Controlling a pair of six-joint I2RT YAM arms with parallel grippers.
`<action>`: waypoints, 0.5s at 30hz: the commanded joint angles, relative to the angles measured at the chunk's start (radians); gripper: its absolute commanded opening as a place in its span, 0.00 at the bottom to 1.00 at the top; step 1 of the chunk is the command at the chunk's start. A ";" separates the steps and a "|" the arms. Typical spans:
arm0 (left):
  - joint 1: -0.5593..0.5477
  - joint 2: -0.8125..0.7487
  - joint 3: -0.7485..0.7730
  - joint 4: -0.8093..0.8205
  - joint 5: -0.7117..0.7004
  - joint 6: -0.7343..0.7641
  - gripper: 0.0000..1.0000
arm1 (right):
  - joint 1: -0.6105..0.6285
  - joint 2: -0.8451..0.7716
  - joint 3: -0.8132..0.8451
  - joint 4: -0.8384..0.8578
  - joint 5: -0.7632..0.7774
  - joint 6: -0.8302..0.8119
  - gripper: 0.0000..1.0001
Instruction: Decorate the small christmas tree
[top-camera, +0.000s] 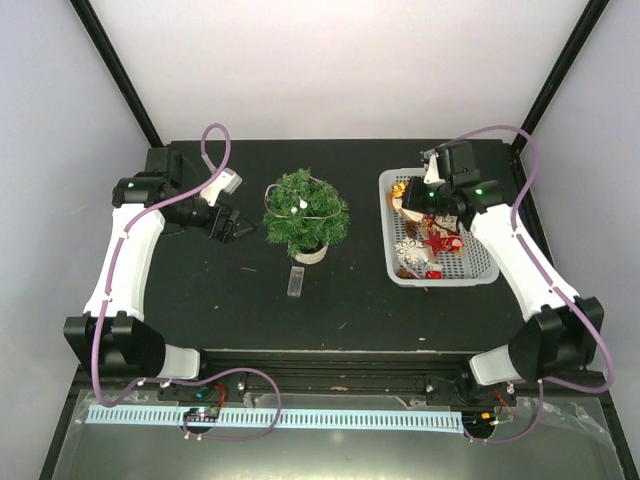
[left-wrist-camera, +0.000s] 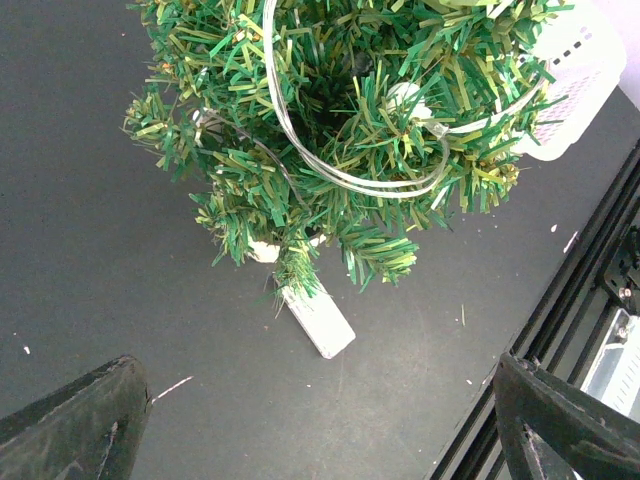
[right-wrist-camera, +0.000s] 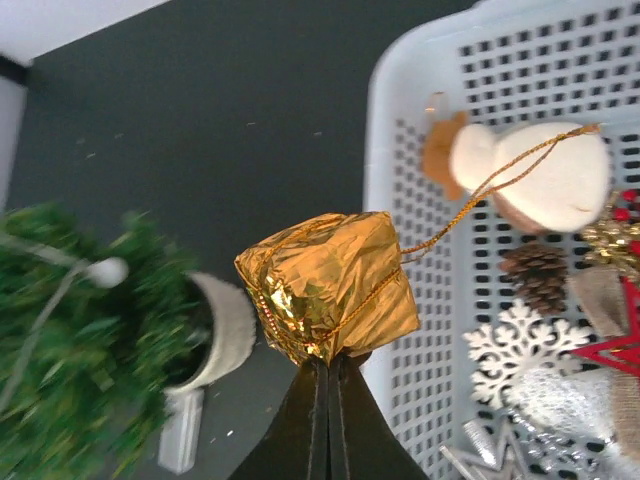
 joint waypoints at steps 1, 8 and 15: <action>0.005 0.008 0.018 0.008 -0.001 0.027 0.94 | 0.057 -0.116 0.037 -0.025 -0.079 -0.044 0.01; 0.005 0.008 0.007 0.025 0.000 0.018 0.94 | 0.201 -0.123 0.164 -0.021 -0.178 -0.056 0.01; 0.006 -0.004 -0.001 0.039 -0.001 0.010 0.94 | 0.324 -0.003 0.263 -0.027 -0.233 -0.056 0.01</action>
